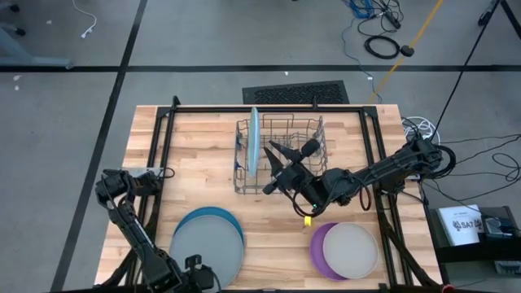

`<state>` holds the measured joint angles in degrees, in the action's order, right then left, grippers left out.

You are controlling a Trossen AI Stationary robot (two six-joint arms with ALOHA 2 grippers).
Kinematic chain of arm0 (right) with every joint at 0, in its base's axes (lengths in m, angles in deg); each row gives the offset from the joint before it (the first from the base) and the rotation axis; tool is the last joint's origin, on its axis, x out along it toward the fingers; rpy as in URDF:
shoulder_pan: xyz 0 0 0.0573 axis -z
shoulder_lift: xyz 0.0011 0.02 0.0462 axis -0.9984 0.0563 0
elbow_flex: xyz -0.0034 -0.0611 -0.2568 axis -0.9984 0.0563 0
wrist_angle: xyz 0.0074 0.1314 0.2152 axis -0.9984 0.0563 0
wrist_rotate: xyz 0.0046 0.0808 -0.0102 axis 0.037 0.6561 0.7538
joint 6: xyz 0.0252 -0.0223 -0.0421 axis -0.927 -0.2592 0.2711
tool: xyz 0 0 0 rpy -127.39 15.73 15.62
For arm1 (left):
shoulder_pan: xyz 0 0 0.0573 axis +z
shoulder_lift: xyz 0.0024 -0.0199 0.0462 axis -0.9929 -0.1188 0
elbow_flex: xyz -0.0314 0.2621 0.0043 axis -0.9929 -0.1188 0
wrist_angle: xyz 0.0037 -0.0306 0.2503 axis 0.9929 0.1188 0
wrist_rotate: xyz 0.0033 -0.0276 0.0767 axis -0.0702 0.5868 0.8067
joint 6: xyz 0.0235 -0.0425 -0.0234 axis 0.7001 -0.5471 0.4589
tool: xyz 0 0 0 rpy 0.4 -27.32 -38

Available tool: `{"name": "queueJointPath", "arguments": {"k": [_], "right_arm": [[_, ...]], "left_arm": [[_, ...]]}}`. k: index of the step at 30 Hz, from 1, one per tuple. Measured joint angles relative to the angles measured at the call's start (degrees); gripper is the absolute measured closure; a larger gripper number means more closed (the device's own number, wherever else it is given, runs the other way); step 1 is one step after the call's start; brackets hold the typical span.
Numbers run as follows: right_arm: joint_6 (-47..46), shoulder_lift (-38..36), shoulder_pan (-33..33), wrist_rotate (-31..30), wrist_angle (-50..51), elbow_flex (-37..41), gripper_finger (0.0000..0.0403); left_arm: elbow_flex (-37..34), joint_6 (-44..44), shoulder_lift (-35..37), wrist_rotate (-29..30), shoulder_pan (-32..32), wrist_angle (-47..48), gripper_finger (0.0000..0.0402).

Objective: Sort dishes
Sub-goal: Put the gray plate into the dish rack

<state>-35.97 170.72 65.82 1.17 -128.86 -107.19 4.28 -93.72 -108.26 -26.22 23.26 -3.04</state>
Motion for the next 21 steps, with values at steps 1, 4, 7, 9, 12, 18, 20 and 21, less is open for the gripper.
{"name": "queueJointPath", "arguments": {"k": [1,4,7,9,12,18,20,21], "right_arm": [[0.0,0.0,0.0,0.0,0.0,0.0,0.0307],[0.0,0.0,0.0,0.02,0.0,0.0,0.0307],[0.0,0.0,0.06,0.06,0.02,0.0,0.0307],[0.0,0.0,0.22,0.04,0.0,0.0,0.0307],[0.0,0.0,0.26,0.04,0.0,0.0,0.0307],[0.0,0.0,0.26,0.06,0.01,0.0,0.0307],[0.0,0.0,0.24,0.05,0.0,0.0,0.0307],[0.0,0.0,0.24,0.06,0.02,0.0,0.0307]], "left_arm": [[0.0,-0.03,0.02,-0.58,0.13,0.02,0.0242],[0.0,-0.03,0.0,-2.31,0.29,0.23,0.0242],[0.0,-0.05,0.0,-2.85,0.32,0.3,0.0242],[0.0,-0.11,0.0,-3.89,0.32,0.21,0.0242],[0.02,-0.12,0.0,-4.29,0.32,-0.12,0.0242],[0.02,-0.12,0.0,-4.31,0.32,0.31,0.0242],[0.02,-0.12,0.0,-4.33,0.32,1.16,0.0242],[0.02,-0.12,-0.03,-4.45,0.32,1.57,0.0242]]}}
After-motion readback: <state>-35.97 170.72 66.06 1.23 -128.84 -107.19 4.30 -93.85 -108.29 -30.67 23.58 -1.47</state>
